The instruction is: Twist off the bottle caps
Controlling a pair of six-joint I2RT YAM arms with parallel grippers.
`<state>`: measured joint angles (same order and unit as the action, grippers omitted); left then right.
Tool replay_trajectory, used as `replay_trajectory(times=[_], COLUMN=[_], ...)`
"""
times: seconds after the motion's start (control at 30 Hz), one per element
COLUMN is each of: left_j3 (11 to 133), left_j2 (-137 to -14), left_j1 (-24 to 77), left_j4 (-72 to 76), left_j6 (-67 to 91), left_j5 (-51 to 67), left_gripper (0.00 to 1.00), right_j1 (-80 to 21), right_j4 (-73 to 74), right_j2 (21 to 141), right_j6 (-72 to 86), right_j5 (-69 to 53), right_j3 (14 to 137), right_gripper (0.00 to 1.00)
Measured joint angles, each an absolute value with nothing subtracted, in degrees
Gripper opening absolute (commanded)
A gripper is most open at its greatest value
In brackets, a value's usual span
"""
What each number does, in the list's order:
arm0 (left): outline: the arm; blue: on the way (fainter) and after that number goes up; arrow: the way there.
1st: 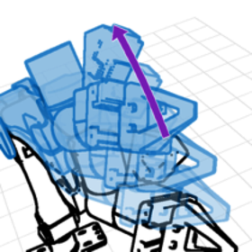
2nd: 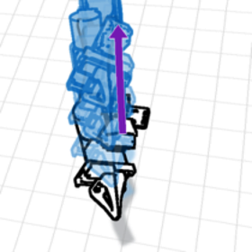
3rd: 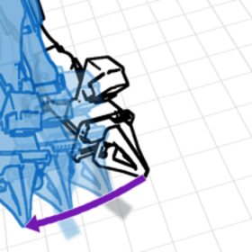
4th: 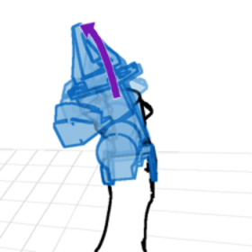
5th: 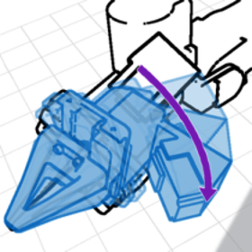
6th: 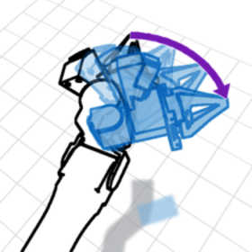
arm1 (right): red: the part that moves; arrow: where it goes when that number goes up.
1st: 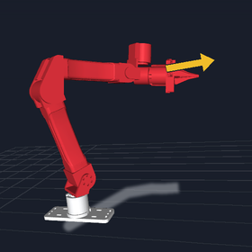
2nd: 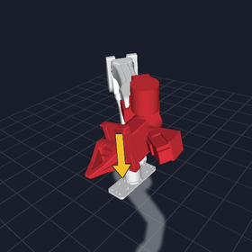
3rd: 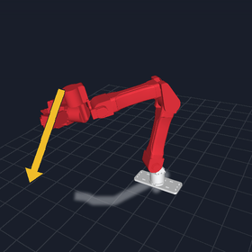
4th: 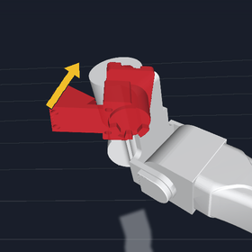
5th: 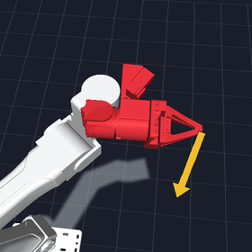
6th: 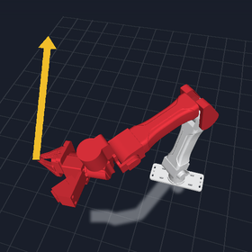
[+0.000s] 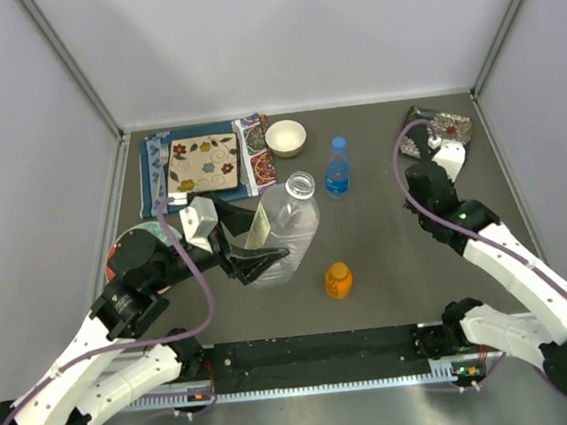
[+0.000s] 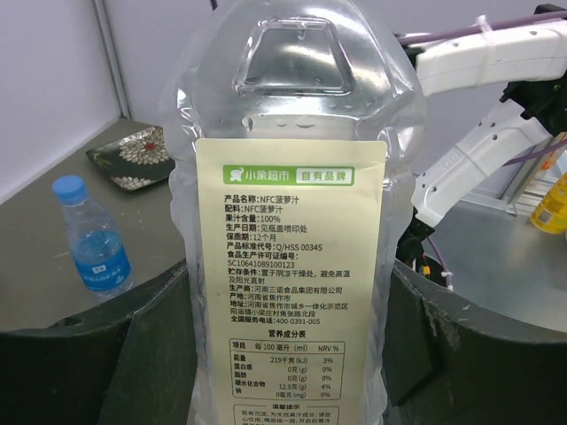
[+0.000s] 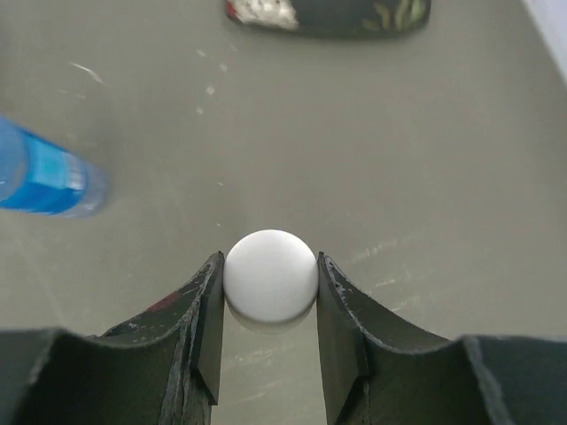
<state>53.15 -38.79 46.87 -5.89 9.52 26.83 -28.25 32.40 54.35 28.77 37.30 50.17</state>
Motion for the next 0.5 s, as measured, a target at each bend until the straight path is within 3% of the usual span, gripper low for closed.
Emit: replay_trajectory(times=[0.2, 0.5], left_j3=[51.83, 49.43], left_j2=[-37.1, -36.12], left_j1=[46.87, 46.87], left_j4=[-7.07, -8.23], left_j6=[9.13, 9.26], left_j5=[25.96, 25.36], left_gripper=[0.2, 0.21], right_j1=[-20.71, -18.46], right_j4=[27.07, 19.29], right_j2=[64.23, 79.42], right_j6=[35.75, 37.6], right_j5=[30.09, 25.06], right_j3=[42.3, 40.86], right_gripper=[0.0, 0.0])
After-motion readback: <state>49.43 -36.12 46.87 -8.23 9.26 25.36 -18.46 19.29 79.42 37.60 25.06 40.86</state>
